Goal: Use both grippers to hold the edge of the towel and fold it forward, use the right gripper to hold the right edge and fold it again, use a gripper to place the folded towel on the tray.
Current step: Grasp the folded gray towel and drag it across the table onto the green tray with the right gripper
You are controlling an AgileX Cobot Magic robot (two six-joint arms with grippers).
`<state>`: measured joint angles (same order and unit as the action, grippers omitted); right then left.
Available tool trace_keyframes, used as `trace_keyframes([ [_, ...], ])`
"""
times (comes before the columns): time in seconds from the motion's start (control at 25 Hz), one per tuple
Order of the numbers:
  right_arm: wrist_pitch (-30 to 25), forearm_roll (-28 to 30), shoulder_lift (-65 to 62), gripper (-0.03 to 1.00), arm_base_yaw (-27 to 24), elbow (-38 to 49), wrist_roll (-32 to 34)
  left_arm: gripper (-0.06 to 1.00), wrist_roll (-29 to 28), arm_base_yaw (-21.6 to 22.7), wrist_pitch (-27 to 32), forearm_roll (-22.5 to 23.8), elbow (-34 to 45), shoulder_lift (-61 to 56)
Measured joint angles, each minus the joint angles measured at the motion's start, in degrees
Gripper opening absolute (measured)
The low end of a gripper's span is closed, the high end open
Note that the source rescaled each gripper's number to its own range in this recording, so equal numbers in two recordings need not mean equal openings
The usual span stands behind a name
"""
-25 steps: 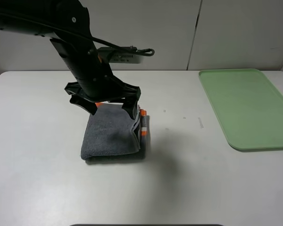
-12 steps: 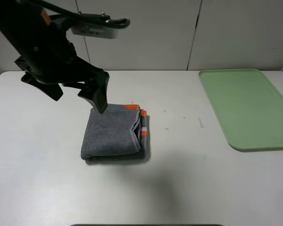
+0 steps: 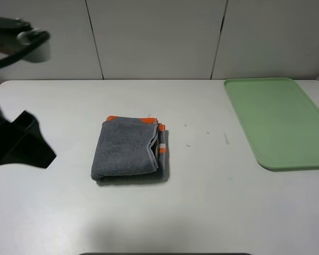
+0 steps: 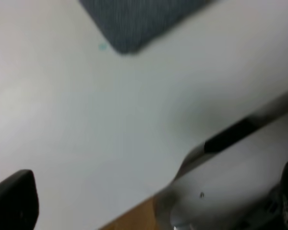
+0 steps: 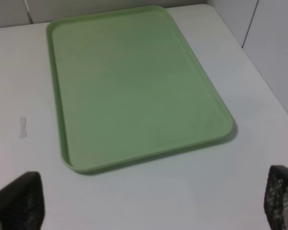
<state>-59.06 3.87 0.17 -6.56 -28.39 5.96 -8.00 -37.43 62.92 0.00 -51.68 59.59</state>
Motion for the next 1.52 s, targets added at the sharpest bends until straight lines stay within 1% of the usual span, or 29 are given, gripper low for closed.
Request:
trace_keyframes([
  [0.12, 0.0, 0.0, 0.0, 1.00, 0.0, 0.0, 0.0, 1.00, 0.0, 0.0, 1.4, -1.0, 3.3, -4.7],
  [0.28, 0.0, 0.0, 0.0, 1.00, 0.0, 0.0, 0.0, 1.00, 0.7, 0.0, 1.7, -1.6, 6.5, -10.5],
  [0.4, 0.0, 0.0, 0.0, 1.00, 0.0, 0.0, 0.0, 1.00, 2.2, 0.0, 1.8, -1.6, 8.6, -15.7],
  [0.48, 0.0, 0.0, 0.0, 1.00, 0.0, 0.0, 0.0, 1.00, 2.7, 0.0, 1.8, -0.9, 9.7, -19.3],
  [0.68, 0.0, 0.0, 0.0, 1.00, 0.0, 0.0, 0.0, 1.00, 3.0, 0.0, 1.2, 3.5, 13.0, -27.1],
  [0.8, 0.0, 0.0, 0.0, 1.00, 0.0, 0.0, 0.0, 1.00, 3.2, 1.3, 0.9, 4.2, 15.1, -31.0],
  [0.96, 0.0, 0.0, 0.0, 1.00, 0.0, 0.0, 0.0, 1.00, 3.3, 7.0, 0.0, 3.1, 19.1, -36.7],
  [1.0, 0.0, 0.0, 0.0, 1.00, 0.0, 0.0, 0.0, 1.00, 3.3, 7.0, 0.0, 3.1, 19.1, -36.7],
  [1.04, 0.0, 0.0, 0.0, 1.00, 0.0, 0.0, 0.0, 1.00, 3.9, 10.1, -0.6, 2.1, 21.2, -40.0],
  [1.12, 0.0, 0.0, 0.0, 1.00, 0.0, 0.0, 0.0, 1.00, 5.5, 13.3, -1.4, 1.1, 23.5, -43.3],
  [1.2, 0.0, 0.0, 0.0, 1.00, 0.0, 0.0, 0.0, 1.00, 7.6, 15.8, -1.8, 0.0, 23.9, -46.3],
  [1.28, 0.0, 0.0, 0.0, 1.00, 0.0, 0.0, 0.0, 1.00, 9.5, 19.0, -2.0, 0.0, 24.0, -49.0],
  [1.52, 0.0, 0.0, 0.0, 1.00, 0.0, 0.0, 0.0, 1.00, 11.0, 27.3, -2.0, -1.4, 24.1, -54.9],
])
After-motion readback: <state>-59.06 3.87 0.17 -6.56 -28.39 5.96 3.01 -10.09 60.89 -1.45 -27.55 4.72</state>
